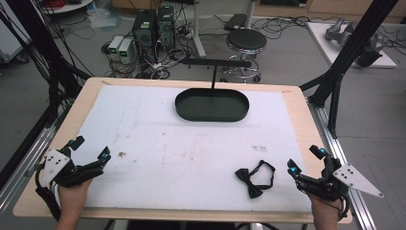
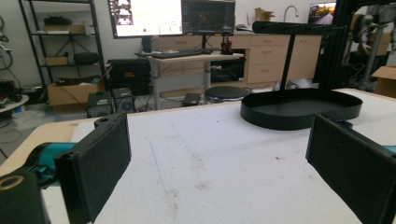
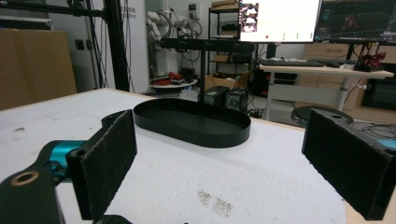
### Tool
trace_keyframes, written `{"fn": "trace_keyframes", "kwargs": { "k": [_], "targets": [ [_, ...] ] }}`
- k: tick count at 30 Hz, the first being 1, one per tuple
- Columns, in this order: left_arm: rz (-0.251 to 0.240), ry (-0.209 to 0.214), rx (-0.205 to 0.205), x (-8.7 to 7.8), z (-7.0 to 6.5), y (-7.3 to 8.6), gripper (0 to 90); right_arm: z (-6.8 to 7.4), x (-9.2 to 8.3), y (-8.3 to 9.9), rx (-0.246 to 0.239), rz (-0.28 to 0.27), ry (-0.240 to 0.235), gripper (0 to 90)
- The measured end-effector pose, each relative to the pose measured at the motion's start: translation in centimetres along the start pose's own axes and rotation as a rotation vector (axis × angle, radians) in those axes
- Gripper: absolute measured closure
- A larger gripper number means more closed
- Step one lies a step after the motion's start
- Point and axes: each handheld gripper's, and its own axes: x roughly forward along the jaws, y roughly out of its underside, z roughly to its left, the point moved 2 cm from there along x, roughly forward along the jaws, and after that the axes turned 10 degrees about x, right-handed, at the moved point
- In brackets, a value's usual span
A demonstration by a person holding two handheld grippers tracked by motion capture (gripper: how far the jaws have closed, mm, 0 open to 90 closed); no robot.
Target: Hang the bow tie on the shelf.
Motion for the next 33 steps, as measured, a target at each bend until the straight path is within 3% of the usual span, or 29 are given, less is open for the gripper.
{"fn": "trace_keyframes", "kwargs": {
  "k": [12, 18, 20, 22, 24, 27, 31, 33],
  "targets": [
    [0.001, 0.013, 0.005, 0.1, -0.1, 0.0, 7.1, 0.1, -0.1, -0.4, -0.007, 0.011, -0.007, 9.3],
    [0.0, 0.017, 0.009, 0.1, -0.2, -0.1, 7.1, 0.6, 0.3, -0.6, -0.039, 0.091, 0.01, 9.3],
    [-0.001, 0.016, 0.009, 0.1, -0.3, -0.1, 7.1, 1.0, 0.8, -0.4, -0.046, 0.168, 0.024, 9.4],
    [-0.001, 0.018, 0.01, 0.2, -0.3, -0.1, 7.1, 1.0, 1.0, -0.4, -0.046, 0.185, 0.03, 9.4],
    [0.004, 0.022, 0.012, 0.2, -0.3, -0.1, 7.1, 1.0, 1.7, 0.1, -0.043, 0.249, 0.057, 9.5],
    [0.004, 0.028, 0.01, 0.3, -0.4, 0.0, 7.1, 0.8, 2.2, 0.6, -0.032, 0.27, 0.087, 18.5],
    [0.01, 0.025, 0.01, 0.4, -0.4, 0.1, 7.1, 0.7, 2.6, 1.1, -0.007, 0.305, 0.081, 18.5],
    [0.014, 0.026, 0.01, 0.4, -0.4, 0.1, 7.1, 0.6, 3.1, 1.7, 0.008, 0.349, 0.076, 18.5]
  ]
}}
